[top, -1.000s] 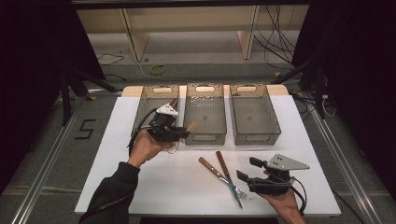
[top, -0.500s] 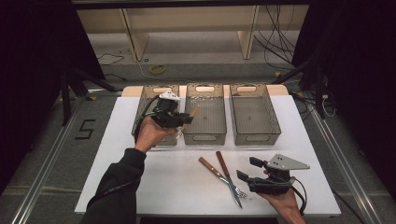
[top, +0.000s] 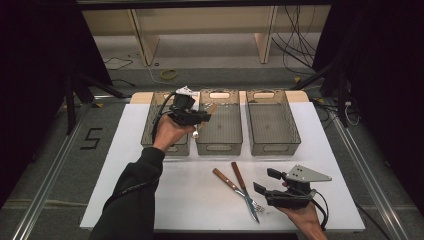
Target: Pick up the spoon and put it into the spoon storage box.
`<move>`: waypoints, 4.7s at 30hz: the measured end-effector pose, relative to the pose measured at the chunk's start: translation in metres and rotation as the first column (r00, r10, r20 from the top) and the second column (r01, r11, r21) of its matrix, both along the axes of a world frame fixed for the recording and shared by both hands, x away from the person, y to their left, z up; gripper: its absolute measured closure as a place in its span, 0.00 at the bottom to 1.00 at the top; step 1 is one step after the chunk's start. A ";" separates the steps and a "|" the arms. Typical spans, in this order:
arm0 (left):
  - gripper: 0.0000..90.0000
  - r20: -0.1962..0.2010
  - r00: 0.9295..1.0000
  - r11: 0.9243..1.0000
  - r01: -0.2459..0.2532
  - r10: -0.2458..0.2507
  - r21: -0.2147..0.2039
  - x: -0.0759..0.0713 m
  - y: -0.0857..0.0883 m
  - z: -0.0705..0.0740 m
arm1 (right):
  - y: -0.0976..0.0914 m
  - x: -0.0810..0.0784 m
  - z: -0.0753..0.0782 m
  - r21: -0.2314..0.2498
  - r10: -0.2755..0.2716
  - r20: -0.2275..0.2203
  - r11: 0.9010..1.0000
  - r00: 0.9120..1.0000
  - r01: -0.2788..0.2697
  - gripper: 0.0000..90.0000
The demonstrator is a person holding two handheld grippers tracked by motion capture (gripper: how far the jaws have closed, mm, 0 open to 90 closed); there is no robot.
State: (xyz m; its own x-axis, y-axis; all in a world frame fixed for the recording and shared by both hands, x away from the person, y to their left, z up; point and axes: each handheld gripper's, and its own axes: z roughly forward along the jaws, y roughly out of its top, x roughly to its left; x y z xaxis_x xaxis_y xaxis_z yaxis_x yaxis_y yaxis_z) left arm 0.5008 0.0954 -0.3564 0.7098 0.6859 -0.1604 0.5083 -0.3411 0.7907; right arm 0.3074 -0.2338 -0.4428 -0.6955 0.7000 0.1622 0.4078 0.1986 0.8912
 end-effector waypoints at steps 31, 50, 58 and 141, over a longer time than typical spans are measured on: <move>0.84 -0.015 0.998 0.997 -0.068 0.067 -0.028 0.032 -0.018 -0.032 | 0.000 0.001 -0.001 0.004 0.004 -0.005 1.000 1.000 -0.004 0.31; 0.73 -0.044 0.993 0.991 -0.112 0.109 -0.079 0.036 -0.020 -0.046 | 0.000 0.000 -0.001 0.005 0.009 -0.003 1.000 1.000 -0.009 0.31; 0.60 -0.057 0.993 0.990 -0.112 0.107 -0.083 0.030 -0.016 -0.038 | 0.000 0.000 -0.001 0.006 0.007 -0.004 1.000 1.000 -0.007 0.31; 0.22 0.055 0.997 0.982 -0.042 0.053 -0.185 -0.143 0.092 -0.095 | 0.067 0.080 -0.013 -0.340 -0.025 -0.425 0.931 0.905 -0.134 0.51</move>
State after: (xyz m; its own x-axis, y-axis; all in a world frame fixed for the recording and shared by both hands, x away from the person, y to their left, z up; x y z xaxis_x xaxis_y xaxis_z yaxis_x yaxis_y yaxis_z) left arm 0.3574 0.1873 -0.4516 0.6893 0.6817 -0.2451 0.4708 -0.1644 0.8668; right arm 0.3877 -0.1668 -0.4562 -0.6573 0.7283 0.1937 0.7025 0.4992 0.5073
